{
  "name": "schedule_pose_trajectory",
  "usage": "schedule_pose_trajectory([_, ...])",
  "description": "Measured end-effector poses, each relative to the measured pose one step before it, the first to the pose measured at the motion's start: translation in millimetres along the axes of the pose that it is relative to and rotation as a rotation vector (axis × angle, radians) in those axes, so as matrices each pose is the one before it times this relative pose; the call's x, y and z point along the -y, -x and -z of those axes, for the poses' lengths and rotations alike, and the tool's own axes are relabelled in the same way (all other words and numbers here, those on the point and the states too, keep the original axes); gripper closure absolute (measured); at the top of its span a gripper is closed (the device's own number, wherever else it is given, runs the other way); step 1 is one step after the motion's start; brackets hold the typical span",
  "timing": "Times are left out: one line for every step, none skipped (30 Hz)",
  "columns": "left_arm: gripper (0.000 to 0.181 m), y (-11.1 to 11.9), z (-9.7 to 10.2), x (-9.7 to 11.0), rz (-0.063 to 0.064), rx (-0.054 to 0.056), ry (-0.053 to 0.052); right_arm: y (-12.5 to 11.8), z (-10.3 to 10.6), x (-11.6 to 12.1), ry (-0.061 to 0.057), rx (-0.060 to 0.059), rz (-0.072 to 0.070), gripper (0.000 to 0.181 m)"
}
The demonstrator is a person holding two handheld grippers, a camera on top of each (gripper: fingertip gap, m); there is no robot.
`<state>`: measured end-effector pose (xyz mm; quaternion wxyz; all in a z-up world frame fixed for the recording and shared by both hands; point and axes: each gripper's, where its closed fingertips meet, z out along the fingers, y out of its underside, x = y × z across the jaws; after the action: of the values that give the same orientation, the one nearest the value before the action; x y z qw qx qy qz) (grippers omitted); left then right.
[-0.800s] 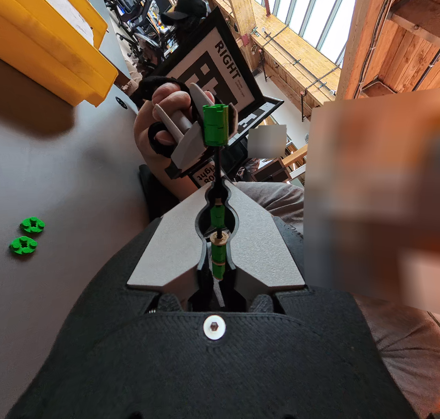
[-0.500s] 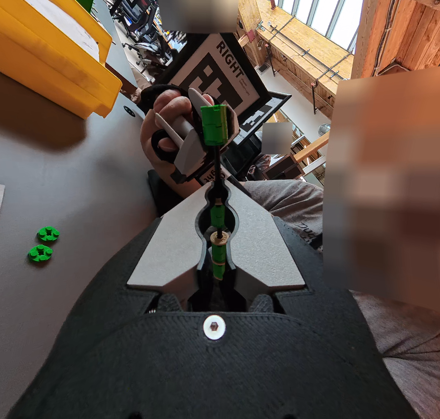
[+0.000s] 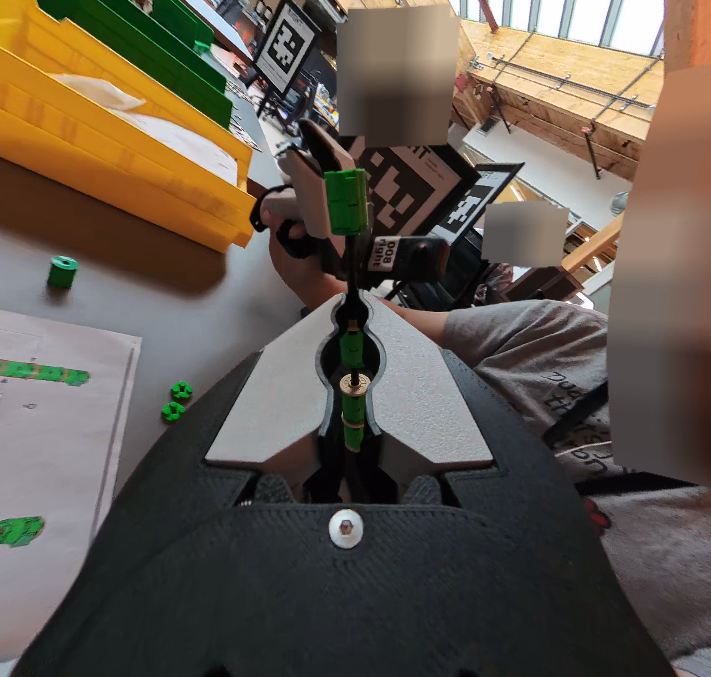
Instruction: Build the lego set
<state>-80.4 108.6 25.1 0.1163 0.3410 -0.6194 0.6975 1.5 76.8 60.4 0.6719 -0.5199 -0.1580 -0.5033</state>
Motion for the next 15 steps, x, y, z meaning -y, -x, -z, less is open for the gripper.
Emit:
schedule_pose_trajectory([0.181,1.69,3.83,3.62,-0.0263,0.0307,-0.0166,-1.64,-2.98,-3.92,0.0187,0.0337,-0.108,0.167])
schedule_pose_trajectory([0.181,1.74,3.48,3.25,-0.0327,0.0324,-0.014,-0.8,-3.28,-2.32,0.0162,0.0376,-0.1085,0.166])
schedule_pose_trajectory([0.181,1.76,3.2,3.17,-0.0334,0.0334,-0.0135,1.98,-3.71,-1.57,0.0165,0.0531,-0.1017,0.164])
schedule_pose_trajectory([0.181,2.44,3.05,3.46,-0.0313,0.0378,-0.0155,2.56,-4.56,-0.14,0.0137,0.0514,-0.1027,0.162])
schedule_pose_trajectory([0.181,2.19,2.91,3.69,-0.0328,0.0355,-0.0173,2.74,-5.02,0.9,0.0105,0.0478,-0.094,0.159])
schedule_pose_trajectory([0.181,0.63,2.57,3.1,-0.0327,0.0253,-0.0135,4.12,-5.38,2.01,0.0039,0.0551,-0.0887,0.159])
schedule_pose_trajectory([0.181,0.13,2.52,2.68,-0.0269,0.0197,-0.0095,4.36,-5.95,2.26,0.0063,0.0577,-0.0965,0.158])
schedule_pose_trajectory([0.181,0.53,2.66,2.66,-0.0172,0.0204,-0.007,3.21,-5.85,4.41,-0.0053,0.0502,-0.0984,0.158])
schedule_pose_trajectory([0.181,0.51,2.74,2.11,-0.0083,0.0183,-0.0031,3.07,-5.7,5.7,-0.0119,0.0509,-0.097,0.157])
schedule_pose_trajectory([0.181,-0.72,2.93,2.35,-0.0037,0.01,-0.0033,5.31,-5.89,4.9,-0.0028,0.0691,-0.0977,0.156])
schedule_pose_trajectory([0.181,-1.55,3.36,3.06,-0.0007,0.0041,-0.008,5.84,-5.61,6.04,-0.0085,0.0758,-0.0948,0.156])
schedule_pose_trajectory([0.181,-1.28,3.68,3.28,0.0024,0.005,-0.0083,5.19,-5.54,7.35,-0.0209,0.0733,-0.0906,0.157])
schedule_pose_trajectory([0.181,-0.98,3.82,2.31,0.003,0.006,-0.0005,5.73,-5.84,6.04,-0.0138,0.0792,-0.0934,0.159])
schedule_pose_trajectory([0.181,-0.34,3.96,1.24,-0.0004,0.0098,0.0067,4.14,-6.47,3.81,0.0042,0.0712,-0.0992,0.161])
schedule_pose_trajectory([0.181,0.75,4.17,1.43,-0.0066,0.0173,0.0038,2.96,-6.89,2.34,0.0143,0.0561,-0.0868,0.159])
